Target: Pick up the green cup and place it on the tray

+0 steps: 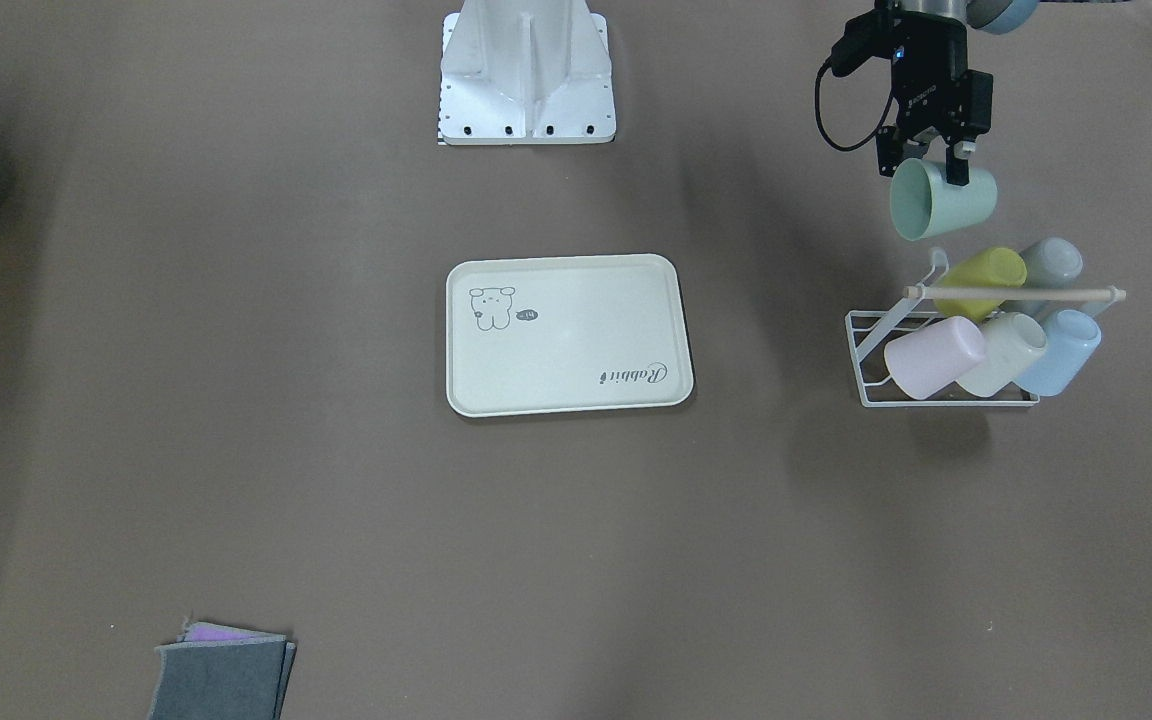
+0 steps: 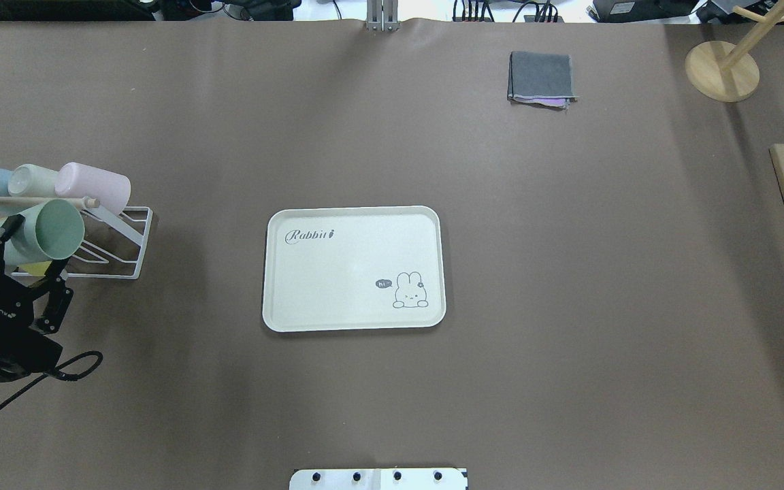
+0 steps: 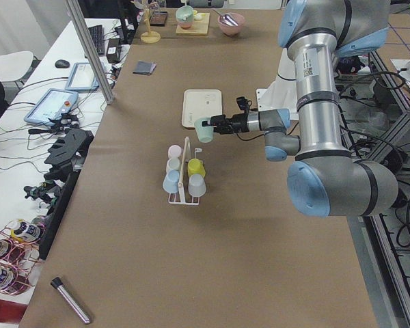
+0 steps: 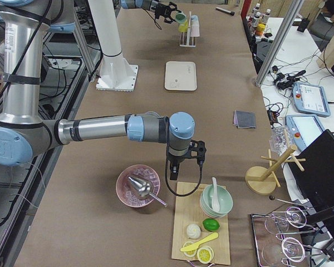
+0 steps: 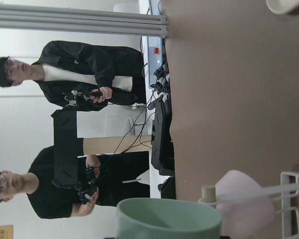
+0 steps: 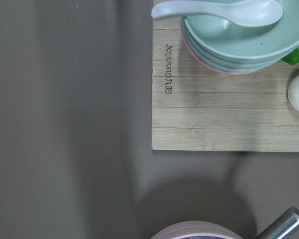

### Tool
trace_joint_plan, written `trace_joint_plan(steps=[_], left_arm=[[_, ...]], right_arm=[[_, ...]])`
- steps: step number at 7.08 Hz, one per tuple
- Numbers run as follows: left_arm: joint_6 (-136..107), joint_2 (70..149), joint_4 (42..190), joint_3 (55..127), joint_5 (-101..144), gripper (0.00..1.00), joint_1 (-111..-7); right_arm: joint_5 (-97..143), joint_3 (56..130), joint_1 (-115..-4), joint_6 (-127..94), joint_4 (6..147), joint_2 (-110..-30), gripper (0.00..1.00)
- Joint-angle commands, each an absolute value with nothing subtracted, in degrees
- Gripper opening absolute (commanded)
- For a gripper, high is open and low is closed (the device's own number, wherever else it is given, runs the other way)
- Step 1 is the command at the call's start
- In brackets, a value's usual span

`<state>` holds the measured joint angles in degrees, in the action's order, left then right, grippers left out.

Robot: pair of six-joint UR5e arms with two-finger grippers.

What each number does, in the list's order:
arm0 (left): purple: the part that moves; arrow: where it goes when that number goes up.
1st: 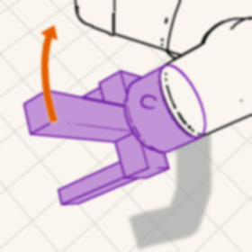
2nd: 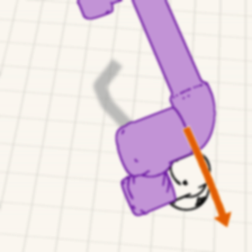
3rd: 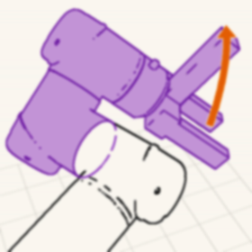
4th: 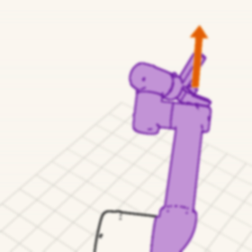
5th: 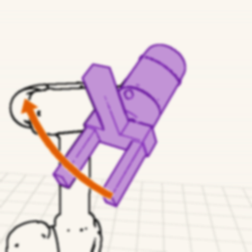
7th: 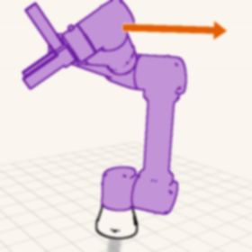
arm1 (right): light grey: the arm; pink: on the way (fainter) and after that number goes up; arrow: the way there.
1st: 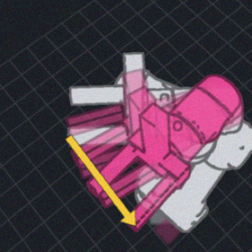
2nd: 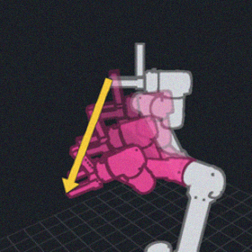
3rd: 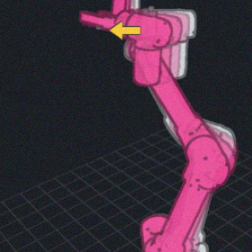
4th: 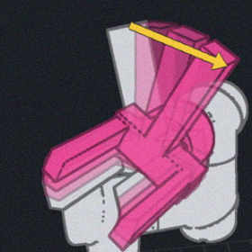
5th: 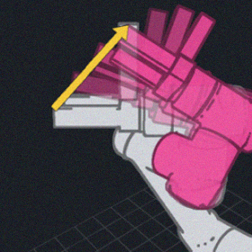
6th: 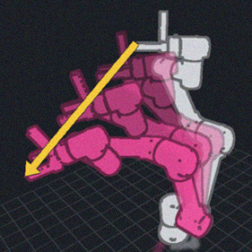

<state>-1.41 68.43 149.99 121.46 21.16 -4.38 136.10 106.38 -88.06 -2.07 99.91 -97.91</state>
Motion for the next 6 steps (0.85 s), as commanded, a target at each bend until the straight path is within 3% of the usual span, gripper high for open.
trace_joint_plan(steps=[1,6], left_arm=[[-14.46,69.08,149.94,122.87,20.92,0.71,-2.99],[-33.3,80.75,150.03,116.64,21.27,0.71,0.7]], right_arm=[[135.88,106.35,-88.07,-2.46,99.93,-97.91,1.0],[135.79,105.56,-87.98,-2.29,99.76,-97.91,1.0]])
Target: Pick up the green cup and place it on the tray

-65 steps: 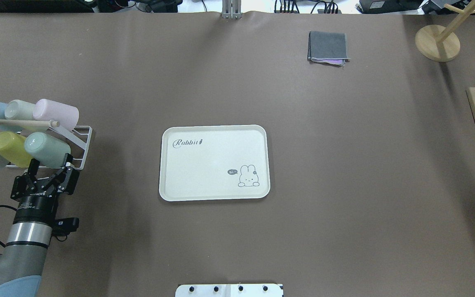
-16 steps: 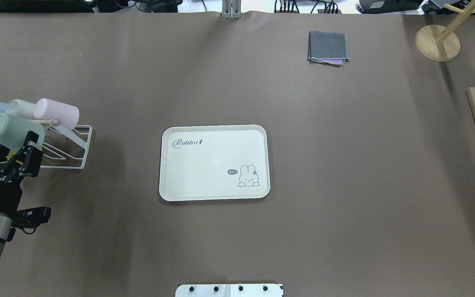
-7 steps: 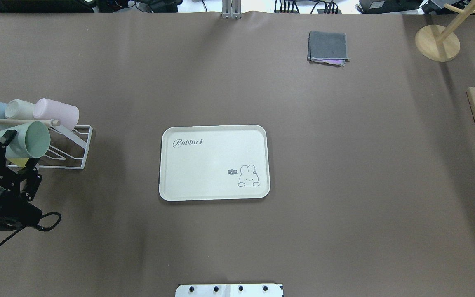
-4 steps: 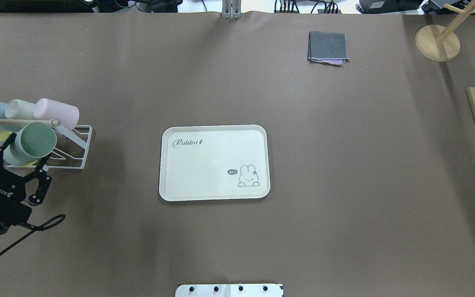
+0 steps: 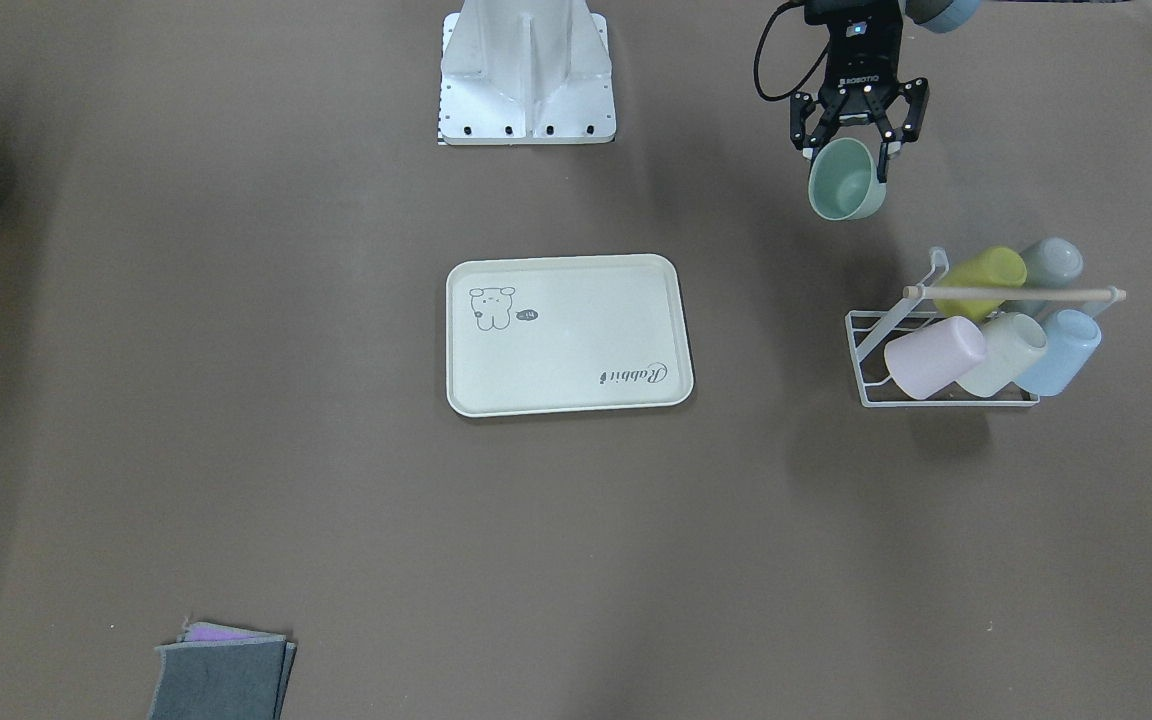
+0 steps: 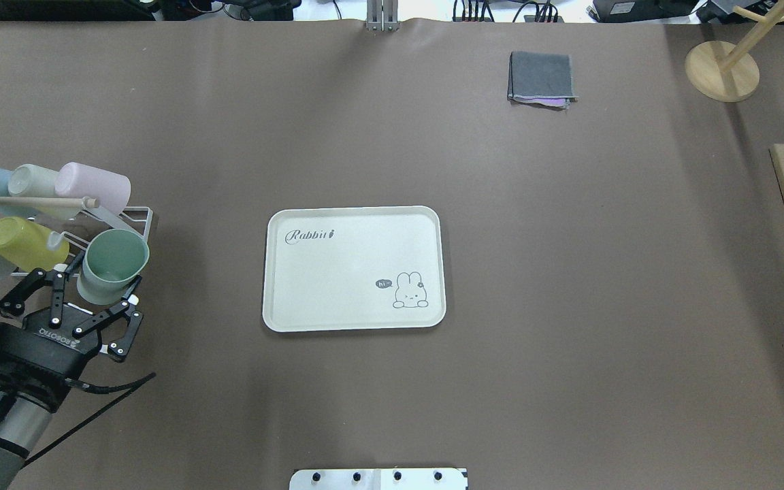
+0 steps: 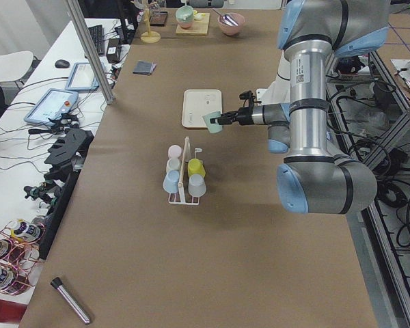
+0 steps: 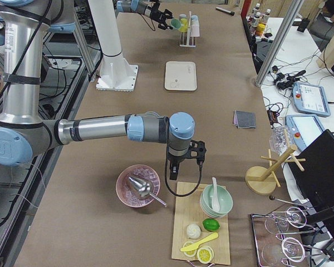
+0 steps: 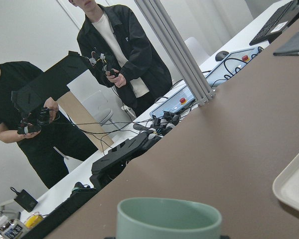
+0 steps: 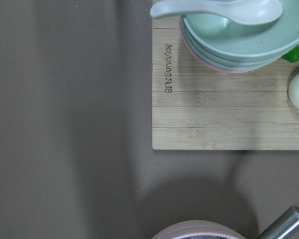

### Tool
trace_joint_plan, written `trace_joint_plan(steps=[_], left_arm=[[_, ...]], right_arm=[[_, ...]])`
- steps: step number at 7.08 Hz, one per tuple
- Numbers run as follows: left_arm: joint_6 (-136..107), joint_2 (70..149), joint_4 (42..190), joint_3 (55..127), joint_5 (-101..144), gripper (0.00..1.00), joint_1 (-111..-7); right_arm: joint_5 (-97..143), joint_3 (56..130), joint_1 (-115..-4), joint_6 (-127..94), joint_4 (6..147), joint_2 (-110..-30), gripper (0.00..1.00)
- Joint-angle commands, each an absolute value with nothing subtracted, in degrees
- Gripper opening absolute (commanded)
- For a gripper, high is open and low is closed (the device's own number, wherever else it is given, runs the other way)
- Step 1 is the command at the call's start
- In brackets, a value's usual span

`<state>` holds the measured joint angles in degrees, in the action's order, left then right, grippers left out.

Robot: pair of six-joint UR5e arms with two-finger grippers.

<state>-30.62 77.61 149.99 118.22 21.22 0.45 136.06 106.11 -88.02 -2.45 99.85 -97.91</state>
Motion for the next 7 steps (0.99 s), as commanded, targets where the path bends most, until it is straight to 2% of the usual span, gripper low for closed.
trace_joint_plan(steps=[1,7], left_arm=[[-35.92,83.29,150.03,114.89,21.27,0.71,0.7],[-54.4,100.79,150.29,98.46,20.83,0.72,-0.43]], right_arm=[[135.79,105.3,-87.98,-2.2,99.76,-98.52,1.0],[134.65,106.44,-88.42,-2.2,99.49,-98.96,1.0]])
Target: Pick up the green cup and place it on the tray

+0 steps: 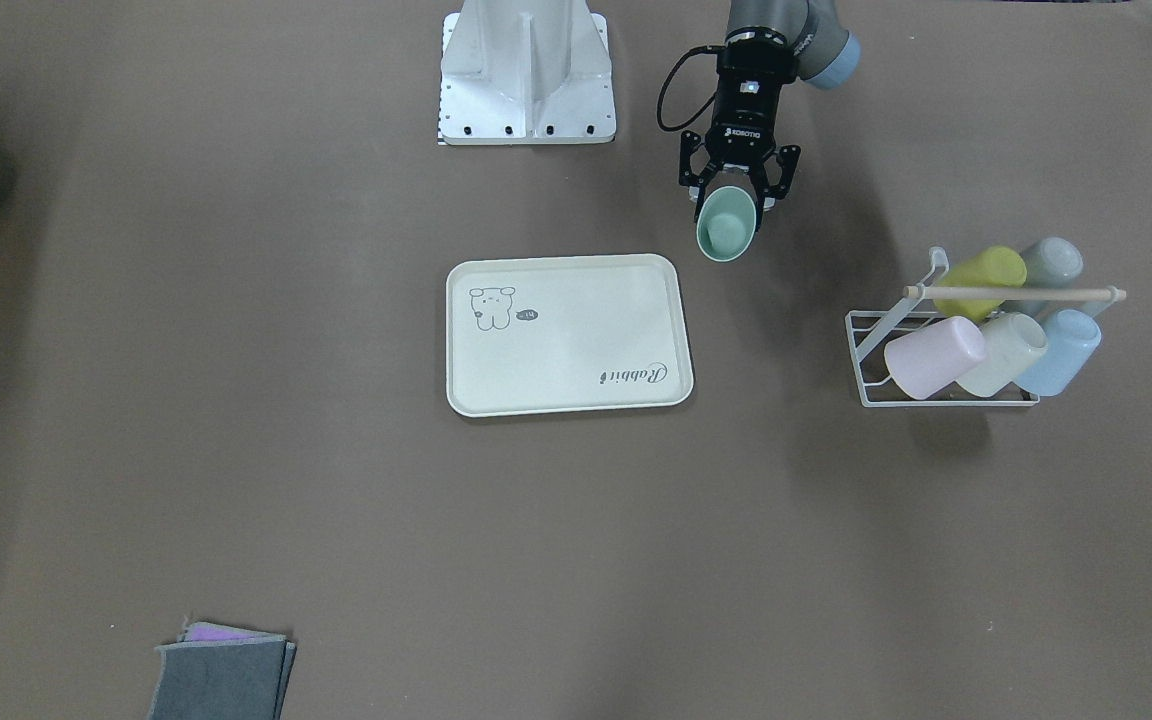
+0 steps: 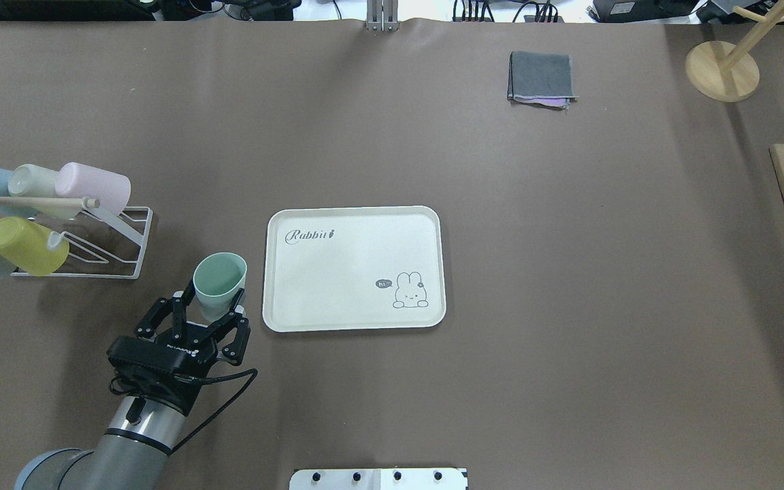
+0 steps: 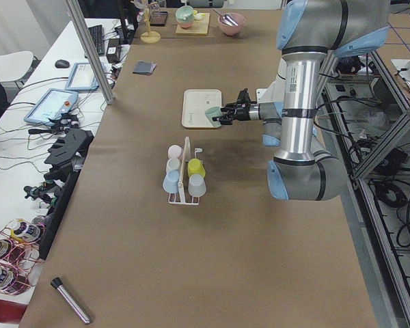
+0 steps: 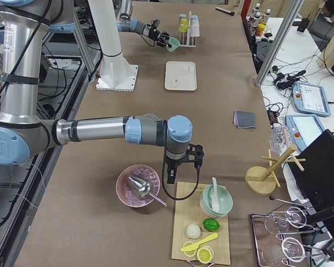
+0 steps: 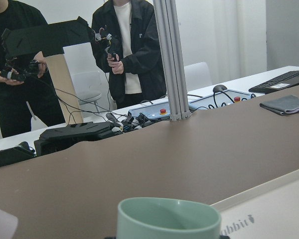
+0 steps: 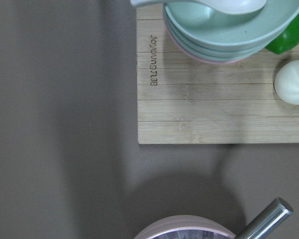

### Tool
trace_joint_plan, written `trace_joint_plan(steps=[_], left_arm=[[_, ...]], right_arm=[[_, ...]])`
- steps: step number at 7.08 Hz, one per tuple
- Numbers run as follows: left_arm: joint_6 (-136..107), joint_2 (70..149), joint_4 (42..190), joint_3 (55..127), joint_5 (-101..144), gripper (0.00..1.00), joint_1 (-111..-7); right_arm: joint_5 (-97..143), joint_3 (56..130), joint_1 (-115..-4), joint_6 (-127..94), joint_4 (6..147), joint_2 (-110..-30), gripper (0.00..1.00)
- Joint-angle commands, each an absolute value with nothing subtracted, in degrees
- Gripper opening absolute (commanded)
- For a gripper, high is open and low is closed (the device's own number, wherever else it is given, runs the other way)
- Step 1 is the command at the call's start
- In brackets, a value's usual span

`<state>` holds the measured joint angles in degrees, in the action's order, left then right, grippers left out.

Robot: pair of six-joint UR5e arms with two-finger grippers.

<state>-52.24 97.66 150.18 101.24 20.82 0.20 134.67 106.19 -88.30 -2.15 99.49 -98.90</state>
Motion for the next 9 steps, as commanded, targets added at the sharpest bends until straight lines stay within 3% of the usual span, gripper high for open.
trace_joint_plan(steps=[1,5,9], left_arm=[[-55.97,103.33,150.38,96.96,21.27,0.72,-1.74],[-56.07,120.11,150.29,80.89,24.42,0.72,-10.27],[-56.07,126.55,149.77,72.89,24.61,0.74,-11.51]], right_arm=[[134.74,106.35,-88.5,-2.2,99.49,-99.05,1.0],[135.0,106.61,-89.03,-2.11,99.49,-99.05,1.0],[135.44,106.7,-89.03,-1.93,99.49,-99.05,1.0]])
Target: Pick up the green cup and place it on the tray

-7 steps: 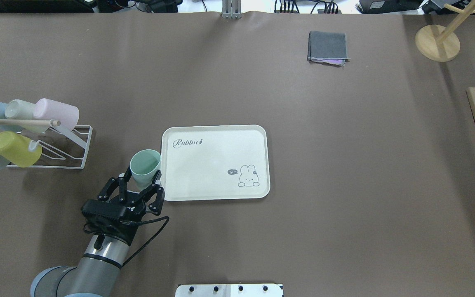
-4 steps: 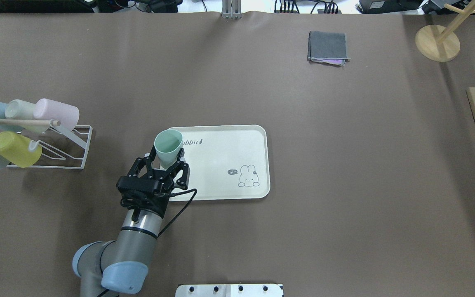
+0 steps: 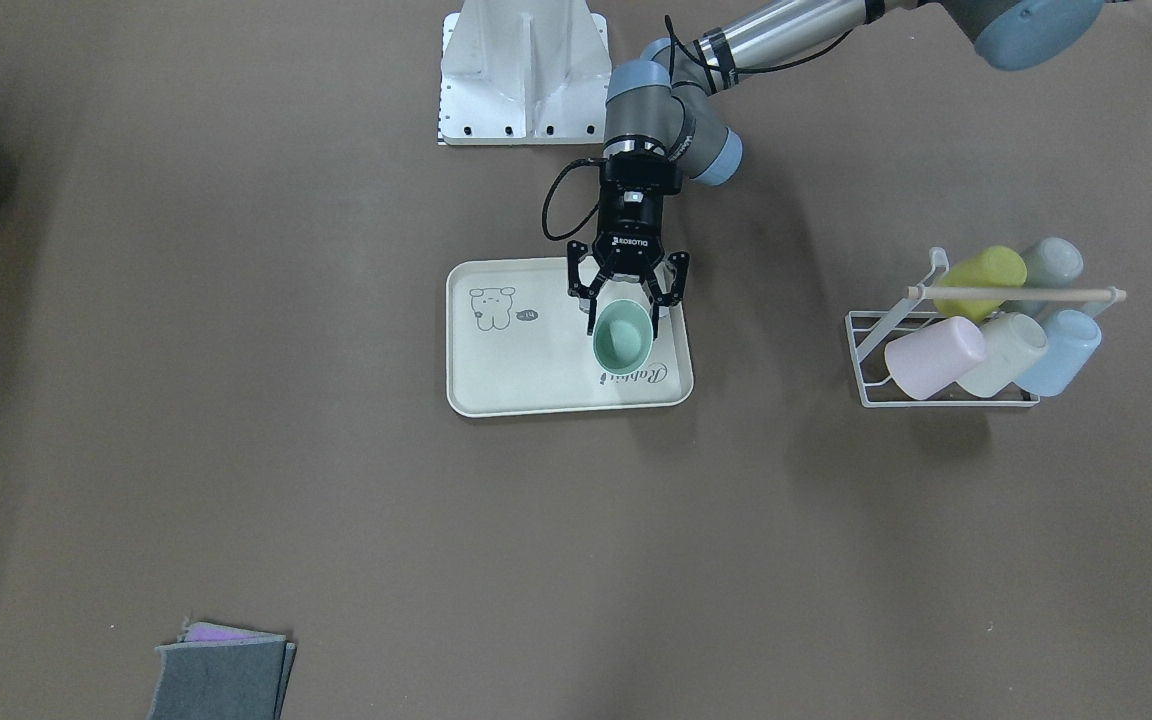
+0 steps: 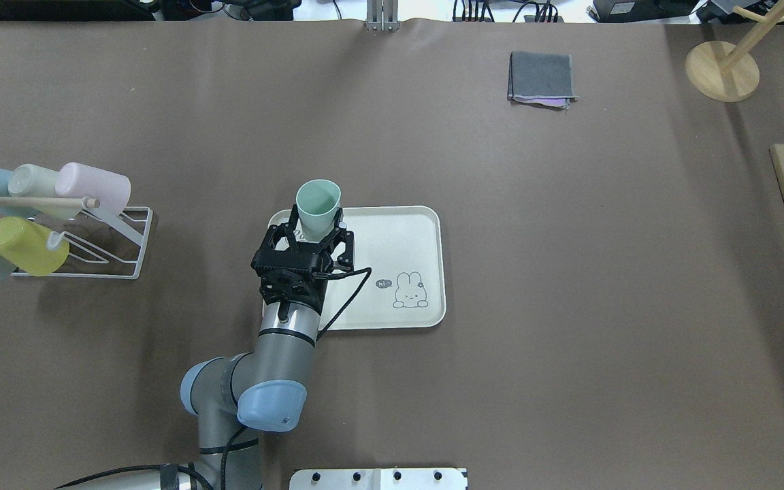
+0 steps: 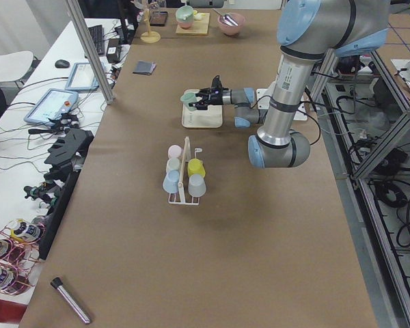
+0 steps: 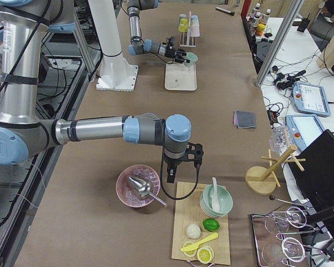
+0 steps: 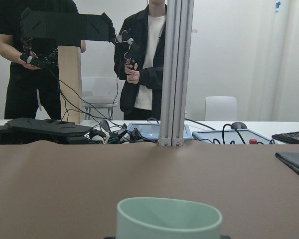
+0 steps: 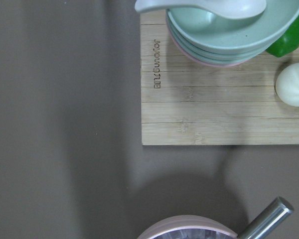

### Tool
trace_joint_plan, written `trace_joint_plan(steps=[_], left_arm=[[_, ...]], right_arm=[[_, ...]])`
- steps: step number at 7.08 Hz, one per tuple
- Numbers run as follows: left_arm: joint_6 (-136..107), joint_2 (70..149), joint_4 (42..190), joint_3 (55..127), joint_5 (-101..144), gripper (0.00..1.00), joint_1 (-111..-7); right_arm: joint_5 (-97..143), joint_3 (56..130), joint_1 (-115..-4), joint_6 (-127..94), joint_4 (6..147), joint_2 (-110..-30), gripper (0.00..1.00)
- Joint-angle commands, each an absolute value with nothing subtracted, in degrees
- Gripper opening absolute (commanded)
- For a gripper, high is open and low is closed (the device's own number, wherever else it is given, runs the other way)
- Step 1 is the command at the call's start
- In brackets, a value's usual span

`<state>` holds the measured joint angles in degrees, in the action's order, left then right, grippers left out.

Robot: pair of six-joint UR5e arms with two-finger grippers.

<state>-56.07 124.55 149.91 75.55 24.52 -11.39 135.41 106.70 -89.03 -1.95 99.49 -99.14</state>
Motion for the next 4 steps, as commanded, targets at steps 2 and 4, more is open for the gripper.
trace_joint_plan(steps=[2,4], left_arm=[[-55.81,128.31,149.68,70.24,25.66,0.75,-11.43],[-55.72,128.76,149.68,69.17,25.75,0.77,-10.99]], right_arm=[[135.35,106.7,-89.03,-1.85,99.49,-99.14,1.0],[135.35,106.7,-89.03,-1.85,99.49,-99.23,1.0]])
